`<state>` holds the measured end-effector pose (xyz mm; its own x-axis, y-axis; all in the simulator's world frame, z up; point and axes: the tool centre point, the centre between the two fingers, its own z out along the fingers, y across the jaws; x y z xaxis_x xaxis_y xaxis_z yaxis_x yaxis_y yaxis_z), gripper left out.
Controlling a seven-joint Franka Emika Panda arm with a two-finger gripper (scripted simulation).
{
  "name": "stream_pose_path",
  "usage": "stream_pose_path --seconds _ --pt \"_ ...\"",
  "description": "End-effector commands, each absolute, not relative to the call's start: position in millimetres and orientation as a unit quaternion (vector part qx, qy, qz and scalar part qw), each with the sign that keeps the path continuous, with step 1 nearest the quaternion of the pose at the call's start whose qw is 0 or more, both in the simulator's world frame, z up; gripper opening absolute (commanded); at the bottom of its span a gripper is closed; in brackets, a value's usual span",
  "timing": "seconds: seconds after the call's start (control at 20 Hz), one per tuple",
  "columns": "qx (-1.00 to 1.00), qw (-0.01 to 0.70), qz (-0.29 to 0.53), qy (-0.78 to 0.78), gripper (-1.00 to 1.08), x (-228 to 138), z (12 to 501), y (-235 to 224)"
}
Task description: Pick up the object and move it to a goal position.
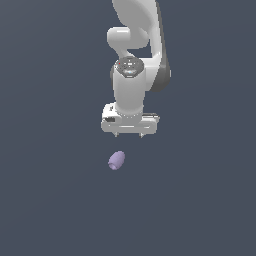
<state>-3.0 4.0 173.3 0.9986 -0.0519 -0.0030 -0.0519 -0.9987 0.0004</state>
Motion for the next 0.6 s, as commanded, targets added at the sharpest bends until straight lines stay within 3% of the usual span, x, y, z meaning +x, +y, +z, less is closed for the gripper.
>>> stream_pose_path --seconds 0.0,0.55 --pt "0.999 -0.001 -0.002 -0.049 1.0 0.5 167.6 0.3" --pt "0.979 -0.002 -0.002 -0.206 1.0 23.4 126.8 -26.9"
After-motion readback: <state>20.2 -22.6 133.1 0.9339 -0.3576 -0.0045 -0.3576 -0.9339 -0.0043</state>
